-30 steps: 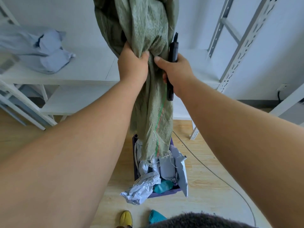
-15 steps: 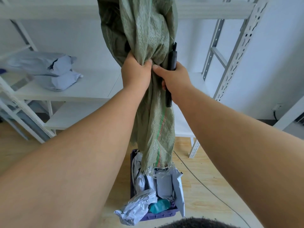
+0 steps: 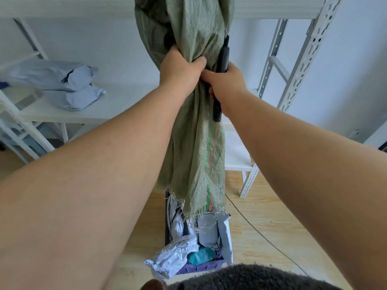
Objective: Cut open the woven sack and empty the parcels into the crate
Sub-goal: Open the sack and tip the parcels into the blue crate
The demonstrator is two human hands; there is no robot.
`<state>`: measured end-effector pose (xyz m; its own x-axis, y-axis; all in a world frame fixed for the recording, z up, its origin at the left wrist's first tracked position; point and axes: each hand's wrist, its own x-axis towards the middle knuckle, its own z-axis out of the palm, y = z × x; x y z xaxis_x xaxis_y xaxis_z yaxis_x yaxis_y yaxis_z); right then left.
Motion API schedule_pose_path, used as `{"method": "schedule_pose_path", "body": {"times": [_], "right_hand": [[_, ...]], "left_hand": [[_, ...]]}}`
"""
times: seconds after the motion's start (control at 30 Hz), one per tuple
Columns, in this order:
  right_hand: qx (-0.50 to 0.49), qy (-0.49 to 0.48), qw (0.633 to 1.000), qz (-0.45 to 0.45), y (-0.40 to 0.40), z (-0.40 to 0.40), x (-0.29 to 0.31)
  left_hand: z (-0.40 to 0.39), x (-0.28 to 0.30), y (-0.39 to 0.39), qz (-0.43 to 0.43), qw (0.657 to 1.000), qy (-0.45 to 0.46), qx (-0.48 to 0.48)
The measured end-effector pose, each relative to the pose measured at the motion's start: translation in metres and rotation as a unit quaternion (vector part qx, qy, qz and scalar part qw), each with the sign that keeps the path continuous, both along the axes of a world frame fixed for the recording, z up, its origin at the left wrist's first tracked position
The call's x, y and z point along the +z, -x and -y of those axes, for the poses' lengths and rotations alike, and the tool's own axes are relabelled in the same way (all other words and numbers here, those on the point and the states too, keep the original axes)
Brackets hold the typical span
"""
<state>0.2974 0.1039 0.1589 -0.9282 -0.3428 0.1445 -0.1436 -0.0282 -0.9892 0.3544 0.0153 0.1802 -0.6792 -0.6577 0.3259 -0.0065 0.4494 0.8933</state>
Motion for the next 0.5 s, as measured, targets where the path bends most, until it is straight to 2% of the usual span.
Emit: {"method": "schedule_pose_path", "body": {"times": [0.07, 0.2, 0.3, 0.4, 0.43, 0.5], "right_hand": [[-0.018, -0.004, 1.000, -0.007, 0.006, 0.003, 0.002], [-0.042, -0.017, 0.998, 0.044, 0.011, 0.002, -0.012], [-0.036, 0.005, 0.998, 0.055, 0.012, 0.003, -0.019], [-0.020, 0.028, 0.998, 0.051, 0.014, 0.005, -0.016], [-0.015, 0.032, 0.998, 0.052, 0.014, 0.006, -0.013], [-0.015, 0.036, 0.998, 0.044, 0.015, 0.008, -0.005]], "left_hand": [[0.001, 0.002, 0.000, -0.001, 1.000, 0.006, -0.010], [-0.003, -0.026, -0.008, 0.010, 0.999, -0.007, -0.040], [-0.006, -0.054, -0.014, -0.023, 0.998, 0.060, -0.002], [0.000, -0.070, -0.016, 0.059, 0.991, 0.110, 0.045], [0.002, -0.071, -0.015, 0.083, 0.991, 0.104, 0.021], [0.007, -0.063, -0.009, 0.070, 0.995, 0.055, -0.050]]}}
